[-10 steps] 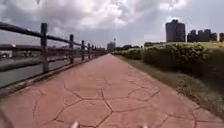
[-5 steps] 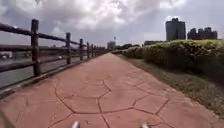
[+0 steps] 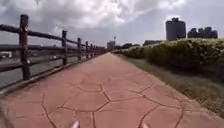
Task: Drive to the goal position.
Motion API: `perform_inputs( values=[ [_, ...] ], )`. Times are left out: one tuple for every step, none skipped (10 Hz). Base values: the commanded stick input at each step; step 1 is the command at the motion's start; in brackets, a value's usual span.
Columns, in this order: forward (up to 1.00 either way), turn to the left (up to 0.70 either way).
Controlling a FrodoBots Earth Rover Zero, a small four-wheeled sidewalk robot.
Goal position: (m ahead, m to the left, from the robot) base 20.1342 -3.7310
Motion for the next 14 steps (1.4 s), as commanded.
perform_inputs(
  values=[
    [0.70,0.02],
    [0.70,0.02],
    [0.70,0.02],
    [0.70,0.02],
    [0.70,0.02],
    [0.70,0.02],
    [0.70,0.02],
    [0.70,0.02],
    [0.70,0.02],
    [0.70,0.02],
    [0.70,0.02],
    [0.70,0.02],
    [0.70,0.02],
    [0.70,0.02]
  ],
)
